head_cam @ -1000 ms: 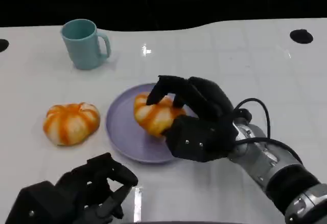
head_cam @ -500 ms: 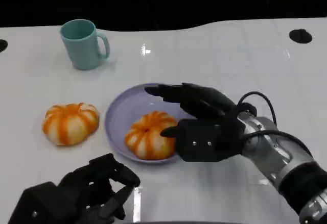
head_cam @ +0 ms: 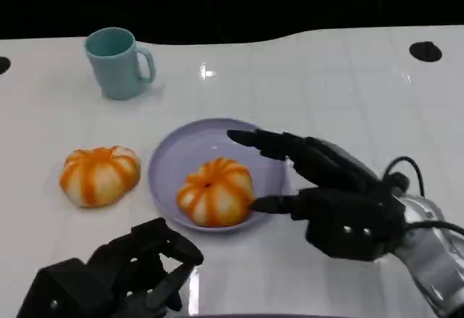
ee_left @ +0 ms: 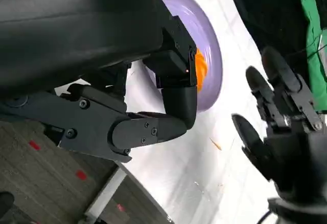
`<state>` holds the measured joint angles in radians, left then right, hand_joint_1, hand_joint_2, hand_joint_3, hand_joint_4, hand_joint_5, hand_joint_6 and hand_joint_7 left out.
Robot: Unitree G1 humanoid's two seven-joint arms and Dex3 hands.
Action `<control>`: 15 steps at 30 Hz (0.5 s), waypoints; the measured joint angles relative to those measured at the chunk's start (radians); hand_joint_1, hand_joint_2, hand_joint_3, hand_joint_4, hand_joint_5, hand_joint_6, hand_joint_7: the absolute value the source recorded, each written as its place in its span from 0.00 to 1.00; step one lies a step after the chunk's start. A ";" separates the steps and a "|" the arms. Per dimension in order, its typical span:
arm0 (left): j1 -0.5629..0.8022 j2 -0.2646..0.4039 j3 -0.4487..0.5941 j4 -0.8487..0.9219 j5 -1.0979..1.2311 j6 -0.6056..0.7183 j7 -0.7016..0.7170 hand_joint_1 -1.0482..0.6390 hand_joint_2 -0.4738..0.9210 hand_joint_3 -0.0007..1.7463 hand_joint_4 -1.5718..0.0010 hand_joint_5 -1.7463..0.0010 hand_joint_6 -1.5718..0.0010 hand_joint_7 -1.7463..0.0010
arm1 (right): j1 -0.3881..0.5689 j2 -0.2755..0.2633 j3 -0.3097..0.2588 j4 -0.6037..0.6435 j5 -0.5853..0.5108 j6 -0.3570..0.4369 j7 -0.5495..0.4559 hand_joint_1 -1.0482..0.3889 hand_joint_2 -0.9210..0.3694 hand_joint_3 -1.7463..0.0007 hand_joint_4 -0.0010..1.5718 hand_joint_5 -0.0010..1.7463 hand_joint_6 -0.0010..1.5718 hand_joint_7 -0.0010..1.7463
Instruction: Grasp the bread from the table and place it into the plate.
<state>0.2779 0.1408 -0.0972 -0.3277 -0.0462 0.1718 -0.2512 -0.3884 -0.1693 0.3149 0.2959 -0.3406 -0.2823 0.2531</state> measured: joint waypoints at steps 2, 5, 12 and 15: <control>-0.001 -0.002 0.000 0.001 0.000 0.000 0.000 0.39 1.00 0.27 0.60 0.00 0.63 0.22 | 0.039 -0.013 -0.018 -0.046 0.033 0.002 0.010 0.42 0.00 0.89 0.21 0.30 0.29 0.06; -0.001 -0.003 0.003 0.001 -0.001 0.000 0.000 0.39 1.00 0.27 0.60 0.00 0.63 0.22 | 0.102 -0.023 -0.054 -0.107 0.082 -0.005 0.013 0.45 0.00 0.90 0.23 0.42 0.35 0.08; -0.003 -0.003 0.005 0.001 -0.004 0.005 0.000 0.39 1.00 0.27 0.60 0.00 0.63 0.23 | 0.240 -0.043 -0.119 -0.235 0.148 -0.014 0.014 0.60 0.02 0.89 0.33 0.67 0.50 0.22; -0.004 -0.003 0.005 0.001 -0.004 0.005 0.000 0.38 1.00 0.27 0.60 0.00 0.63 0.22 | 0.286 -0.043 -0.146 -0.238 0.191 -0.050 0.015 0.64 0.25 0.54 0.39 0.81 0.45 0.54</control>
<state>0.2739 0.1376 -0.0921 -0.3268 -0.0497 0.1767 -0.2513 -0.1021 -0.2127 0.1692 0.0576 -0.1500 -0.3323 0.2676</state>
